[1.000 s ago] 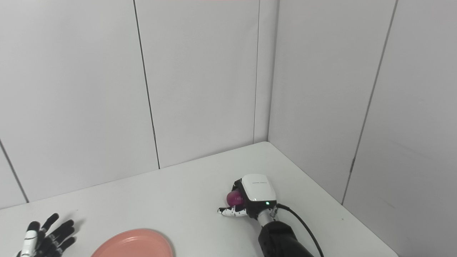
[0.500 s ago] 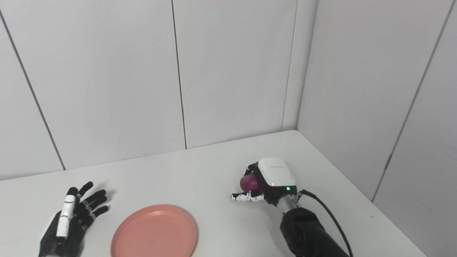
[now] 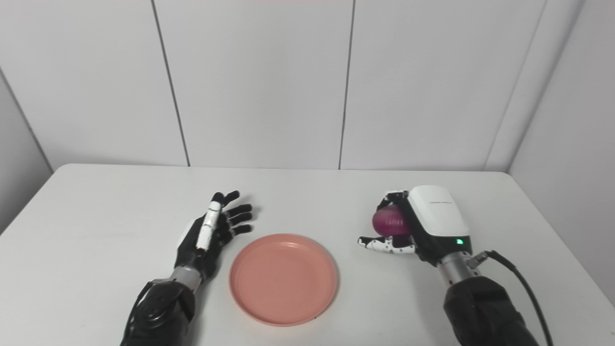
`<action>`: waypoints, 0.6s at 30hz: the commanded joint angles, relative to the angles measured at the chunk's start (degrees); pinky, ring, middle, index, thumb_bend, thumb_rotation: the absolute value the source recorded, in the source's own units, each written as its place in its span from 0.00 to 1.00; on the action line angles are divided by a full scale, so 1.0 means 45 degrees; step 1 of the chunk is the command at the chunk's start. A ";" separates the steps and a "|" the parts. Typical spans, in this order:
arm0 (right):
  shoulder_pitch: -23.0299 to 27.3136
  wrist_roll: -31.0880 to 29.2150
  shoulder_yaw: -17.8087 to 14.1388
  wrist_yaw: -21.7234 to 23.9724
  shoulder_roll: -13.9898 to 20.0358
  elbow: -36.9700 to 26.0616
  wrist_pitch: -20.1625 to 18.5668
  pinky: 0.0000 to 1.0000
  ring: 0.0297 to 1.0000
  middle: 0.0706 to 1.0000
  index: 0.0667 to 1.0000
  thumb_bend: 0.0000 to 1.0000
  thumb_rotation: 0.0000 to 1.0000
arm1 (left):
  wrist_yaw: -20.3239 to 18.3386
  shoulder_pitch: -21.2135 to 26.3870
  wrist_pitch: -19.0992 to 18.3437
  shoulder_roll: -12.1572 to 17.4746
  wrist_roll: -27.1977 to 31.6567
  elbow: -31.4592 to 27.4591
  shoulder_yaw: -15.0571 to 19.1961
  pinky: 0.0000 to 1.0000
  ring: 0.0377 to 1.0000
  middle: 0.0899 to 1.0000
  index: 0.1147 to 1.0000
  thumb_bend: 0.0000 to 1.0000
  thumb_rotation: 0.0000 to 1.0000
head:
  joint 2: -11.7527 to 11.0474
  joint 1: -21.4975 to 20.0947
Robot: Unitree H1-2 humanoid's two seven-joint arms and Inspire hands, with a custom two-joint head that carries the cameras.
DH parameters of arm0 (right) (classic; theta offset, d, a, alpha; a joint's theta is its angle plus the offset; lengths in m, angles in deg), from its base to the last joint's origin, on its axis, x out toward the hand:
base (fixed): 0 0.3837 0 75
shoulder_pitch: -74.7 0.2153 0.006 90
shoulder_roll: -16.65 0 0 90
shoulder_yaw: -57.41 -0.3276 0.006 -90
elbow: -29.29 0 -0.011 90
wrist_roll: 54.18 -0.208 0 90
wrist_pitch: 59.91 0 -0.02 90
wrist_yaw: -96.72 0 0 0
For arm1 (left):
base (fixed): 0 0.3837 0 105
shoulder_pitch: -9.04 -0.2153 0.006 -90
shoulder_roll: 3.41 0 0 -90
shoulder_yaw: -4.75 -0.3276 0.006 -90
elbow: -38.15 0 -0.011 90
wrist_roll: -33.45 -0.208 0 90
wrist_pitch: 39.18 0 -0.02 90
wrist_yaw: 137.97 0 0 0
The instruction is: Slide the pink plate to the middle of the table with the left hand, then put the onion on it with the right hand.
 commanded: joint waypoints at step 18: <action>0.0696 -0.0206 -0.0245 0.1112 -0.0235 -0.1628 0.0738 0.10 0.12 0.17 0.23 0.48 0.40 | 0.0621 0.0075 -0.0990 -0.0362 -0.0363 -0.0165 -0.0256 0.66 0.74 0.68 0.77 0.80 0.89 | 0.0806 0.0185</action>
